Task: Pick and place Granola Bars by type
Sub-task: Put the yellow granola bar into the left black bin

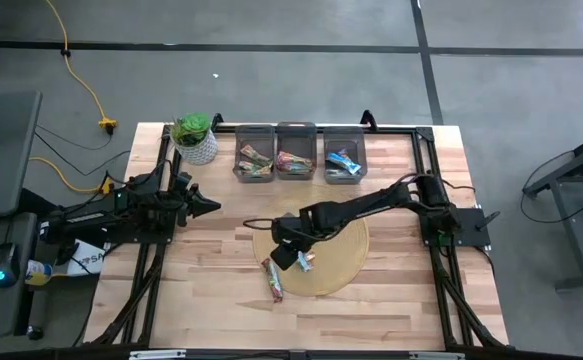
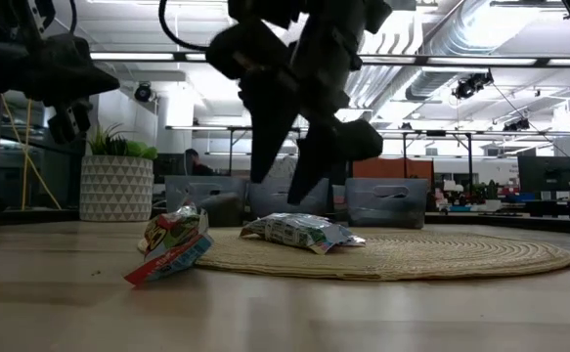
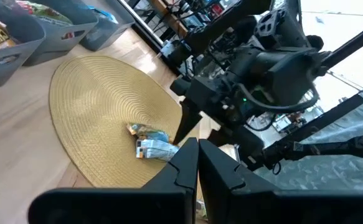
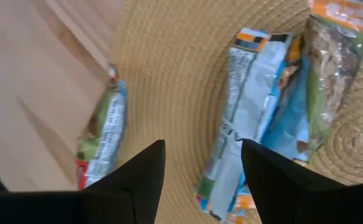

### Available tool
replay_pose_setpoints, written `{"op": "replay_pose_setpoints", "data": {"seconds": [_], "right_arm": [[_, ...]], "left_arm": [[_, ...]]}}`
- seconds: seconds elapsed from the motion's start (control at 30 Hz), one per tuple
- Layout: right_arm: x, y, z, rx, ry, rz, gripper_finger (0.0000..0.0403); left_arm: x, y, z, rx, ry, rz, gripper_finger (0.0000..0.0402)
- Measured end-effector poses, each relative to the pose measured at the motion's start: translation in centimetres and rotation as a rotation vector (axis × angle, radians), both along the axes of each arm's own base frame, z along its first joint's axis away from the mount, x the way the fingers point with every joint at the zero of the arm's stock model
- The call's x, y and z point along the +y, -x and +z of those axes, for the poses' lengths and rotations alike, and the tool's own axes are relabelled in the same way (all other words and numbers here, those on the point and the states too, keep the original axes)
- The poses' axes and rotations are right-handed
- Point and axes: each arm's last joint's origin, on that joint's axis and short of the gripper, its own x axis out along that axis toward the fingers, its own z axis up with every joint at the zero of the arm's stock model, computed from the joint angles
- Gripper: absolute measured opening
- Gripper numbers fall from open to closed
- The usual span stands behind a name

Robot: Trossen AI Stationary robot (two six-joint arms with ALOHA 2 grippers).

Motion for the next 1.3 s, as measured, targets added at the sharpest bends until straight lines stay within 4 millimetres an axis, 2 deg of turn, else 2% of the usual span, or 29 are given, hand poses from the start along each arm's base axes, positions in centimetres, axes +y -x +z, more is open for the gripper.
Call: {"op": "replay_pose_setpoints", "data": {"seconds": [0.23,0.73,1.3], "right_arm": [[-0.14,0.45,-0.85,0.026,0.026,-0.002,0.0195],[-0.39,0.38,-0.85,0.012,0.086,-0.001,0.0195],[-0.33,0.37,-0.84,0.014,0.064,0.000,0.0195]], "left_arm": [[-0.08,0.00,0.03,-0.003,0.003,-0.027,0.0010],[-0.08,0.00,0.04,-0.005,0.002,-0.027,0.0010],[-0.07,0.00,0.05,-0.006,0.002,-0.026,0.0010]]}}
